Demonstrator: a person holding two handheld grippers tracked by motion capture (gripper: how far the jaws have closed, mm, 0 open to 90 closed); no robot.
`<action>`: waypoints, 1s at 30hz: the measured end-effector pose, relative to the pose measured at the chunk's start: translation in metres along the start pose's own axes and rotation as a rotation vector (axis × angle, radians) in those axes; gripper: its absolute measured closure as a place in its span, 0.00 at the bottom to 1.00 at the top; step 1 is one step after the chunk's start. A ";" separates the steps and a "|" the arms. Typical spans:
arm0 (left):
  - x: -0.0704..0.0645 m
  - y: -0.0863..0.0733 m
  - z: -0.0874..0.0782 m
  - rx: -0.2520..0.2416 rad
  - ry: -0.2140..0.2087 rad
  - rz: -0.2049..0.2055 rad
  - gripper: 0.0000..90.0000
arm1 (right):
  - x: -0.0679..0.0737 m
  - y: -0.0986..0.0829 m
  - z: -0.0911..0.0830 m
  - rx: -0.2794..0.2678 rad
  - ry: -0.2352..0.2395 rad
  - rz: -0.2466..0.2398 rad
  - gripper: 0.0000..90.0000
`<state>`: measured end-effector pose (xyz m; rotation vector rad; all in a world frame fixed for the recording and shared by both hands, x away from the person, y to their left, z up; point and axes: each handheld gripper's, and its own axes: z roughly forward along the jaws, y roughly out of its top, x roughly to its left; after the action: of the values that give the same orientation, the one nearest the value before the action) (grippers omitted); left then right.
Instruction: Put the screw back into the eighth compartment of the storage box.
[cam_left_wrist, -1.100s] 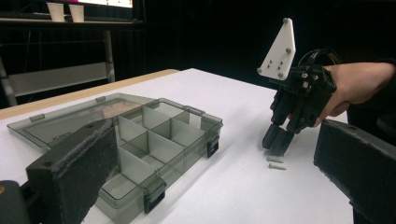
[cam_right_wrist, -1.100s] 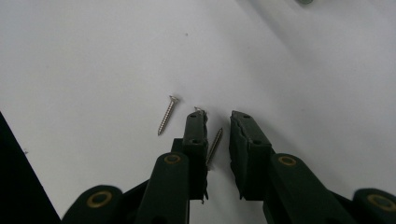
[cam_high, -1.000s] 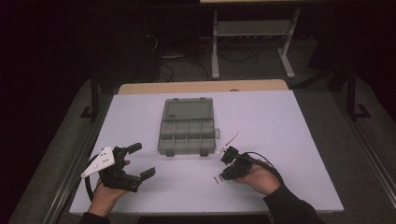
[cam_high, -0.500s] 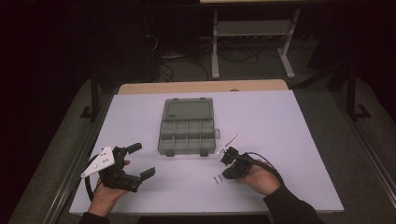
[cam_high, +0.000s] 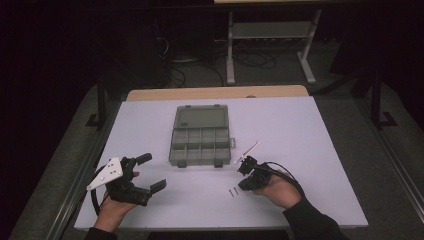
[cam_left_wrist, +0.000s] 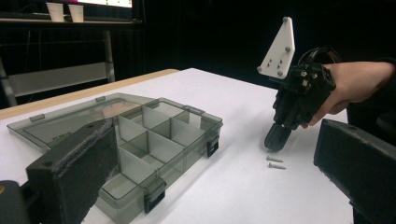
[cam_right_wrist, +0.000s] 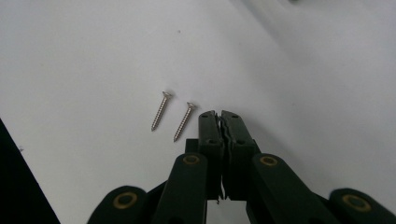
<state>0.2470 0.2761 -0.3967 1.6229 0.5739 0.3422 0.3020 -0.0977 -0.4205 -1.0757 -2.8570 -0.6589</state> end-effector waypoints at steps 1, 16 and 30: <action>0.000 0.000 0.000 0.000 0.000 0.000 0.00 | 0.000 0.000 0.000 0.000 0.000 0.000 0.97; 0.000 0.000 0.001 0.000 -0.001 -0.002 0.00 | -0.004 0.000 -0.021 -0.125 0.008 0.025 0.97; 0.000 0.000 0.001 0.001 -0.002 -0.001 0.00 | -0.007 0.003 -0.044 -0.254 0.011 0.040 0.97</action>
<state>0.2476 0.2751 -0.3971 1.6237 0.5732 0.3394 0.3031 -0.1173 -0.3808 -1.1494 -2.7897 -1.0427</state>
